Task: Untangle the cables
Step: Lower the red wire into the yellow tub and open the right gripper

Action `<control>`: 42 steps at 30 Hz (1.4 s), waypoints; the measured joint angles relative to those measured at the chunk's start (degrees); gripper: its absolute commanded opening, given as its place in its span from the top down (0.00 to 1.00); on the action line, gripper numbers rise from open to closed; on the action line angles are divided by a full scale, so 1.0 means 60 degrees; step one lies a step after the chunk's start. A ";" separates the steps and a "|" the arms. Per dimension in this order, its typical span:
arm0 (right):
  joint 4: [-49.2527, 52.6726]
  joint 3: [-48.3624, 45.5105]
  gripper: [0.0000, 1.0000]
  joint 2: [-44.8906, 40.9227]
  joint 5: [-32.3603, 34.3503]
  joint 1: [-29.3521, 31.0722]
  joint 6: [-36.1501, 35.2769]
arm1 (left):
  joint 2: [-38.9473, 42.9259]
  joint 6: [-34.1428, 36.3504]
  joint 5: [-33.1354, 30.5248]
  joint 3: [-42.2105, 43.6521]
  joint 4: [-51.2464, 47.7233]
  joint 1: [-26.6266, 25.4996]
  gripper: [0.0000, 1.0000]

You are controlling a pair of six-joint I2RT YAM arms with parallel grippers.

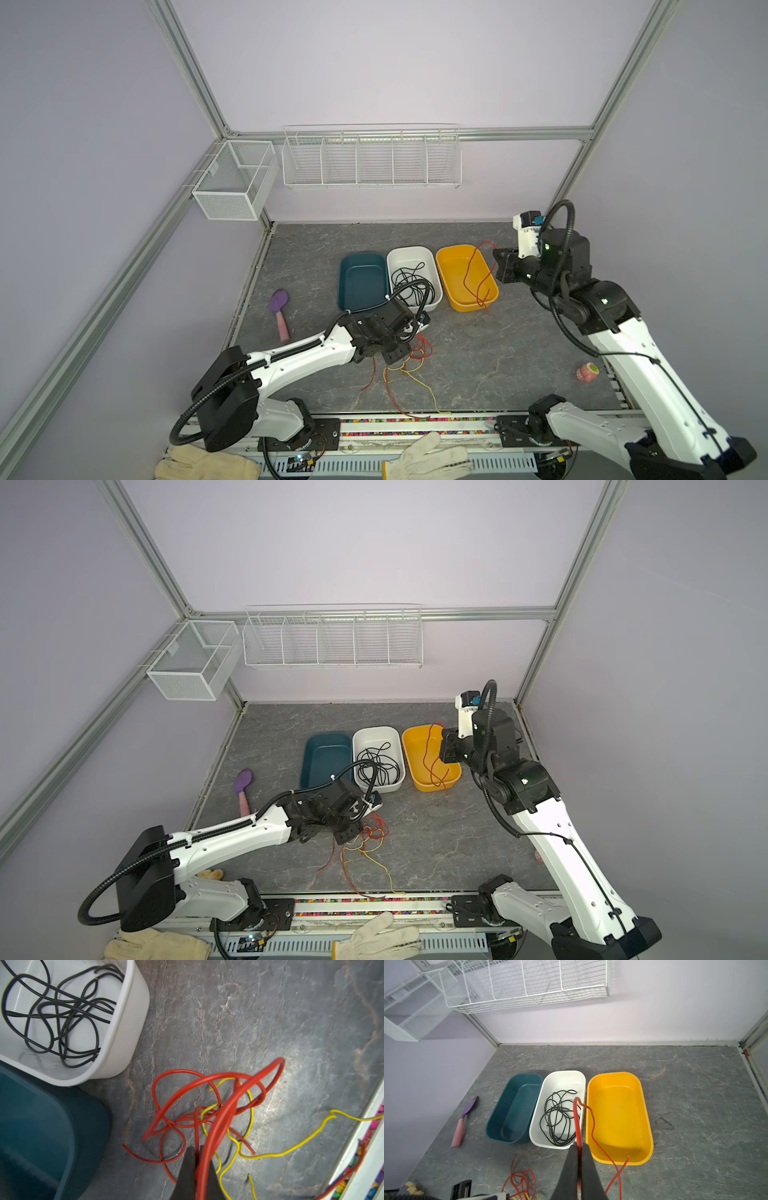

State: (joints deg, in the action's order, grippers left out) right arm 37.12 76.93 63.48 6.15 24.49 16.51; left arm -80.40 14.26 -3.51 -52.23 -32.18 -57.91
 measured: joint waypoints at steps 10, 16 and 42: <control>-0.0882 0.0000 0.94 0.1370 0.0189 -0.0579 0.0040 | -0.0812 0.0386 -0.0783 -0.0066 0.0259 -0.0168 1.00; -0.1344 0.0026 0.94 0.2390 0.0616 -0.0648 0.0106 | -0.0703 0.0550 -0.1297 -0.0055 0.0335 -0.0444 1.00; -0.1687 -0.0131 0.94 0.5428 -0.0197 -0.0688 0.1002 | 0.0492 0.0998 -0.2350 0.0331 0.0747 -0.0896 1.00</control>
State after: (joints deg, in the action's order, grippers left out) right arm 27.00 76.14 96.05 4.97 20.36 22.52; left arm -77.45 20.25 -17.61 -50.24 -27.70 -63.29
